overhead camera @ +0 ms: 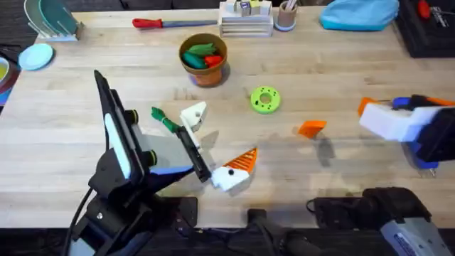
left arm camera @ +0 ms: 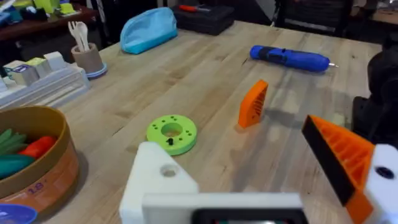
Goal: Pick up the gripper from the table and insert it into the empty holder that is missing its gripper. Then pick up a screw, insert it into the mounting hole, and use the screwdriver to tighten it. Finally, clean up the table by picking up the vegetable and placing it into the bucket.
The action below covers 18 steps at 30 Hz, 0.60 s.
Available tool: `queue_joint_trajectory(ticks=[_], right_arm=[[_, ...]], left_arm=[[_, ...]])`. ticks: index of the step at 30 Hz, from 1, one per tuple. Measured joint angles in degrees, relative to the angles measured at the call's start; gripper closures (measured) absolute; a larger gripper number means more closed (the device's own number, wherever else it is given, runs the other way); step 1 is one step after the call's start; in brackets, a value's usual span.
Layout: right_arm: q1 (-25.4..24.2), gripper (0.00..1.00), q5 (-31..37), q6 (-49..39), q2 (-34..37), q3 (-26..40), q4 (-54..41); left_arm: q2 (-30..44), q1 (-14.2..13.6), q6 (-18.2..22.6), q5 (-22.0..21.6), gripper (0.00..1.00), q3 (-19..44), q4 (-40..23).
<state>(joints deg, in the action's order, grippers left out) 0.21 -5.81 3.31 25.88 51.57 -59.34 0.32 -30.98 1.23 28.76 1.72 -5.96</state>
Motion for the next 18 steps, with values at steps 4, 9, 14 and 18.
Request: queue_joint_trajectory(ticks=[4,9,14,18], right_arm=[[0.05,0.008,-3.52,-2.15,6.48,0.04,-2.60],[2.75,0.007,-5.19,-5.54,16.63,0.04,-4.00],[7.76,0.008,-4.92,-10.18,22.19,0.04,-3.72],[8.52,0.008,-3.00,-15.30,24.87,0.04,-1.29]], left_arm=[[0.00,-0.02,0.00,0.01,0.007,0.00,-0.02],[0.00,-0.02,0.00,0.02,0.007,0.00,-0.02],[0.00,-0.02,0.00,0.00,0.008,0.00,-0.02],[-0.01,-0.01,0.00,0.01,0.007,0.00,-0.02]])
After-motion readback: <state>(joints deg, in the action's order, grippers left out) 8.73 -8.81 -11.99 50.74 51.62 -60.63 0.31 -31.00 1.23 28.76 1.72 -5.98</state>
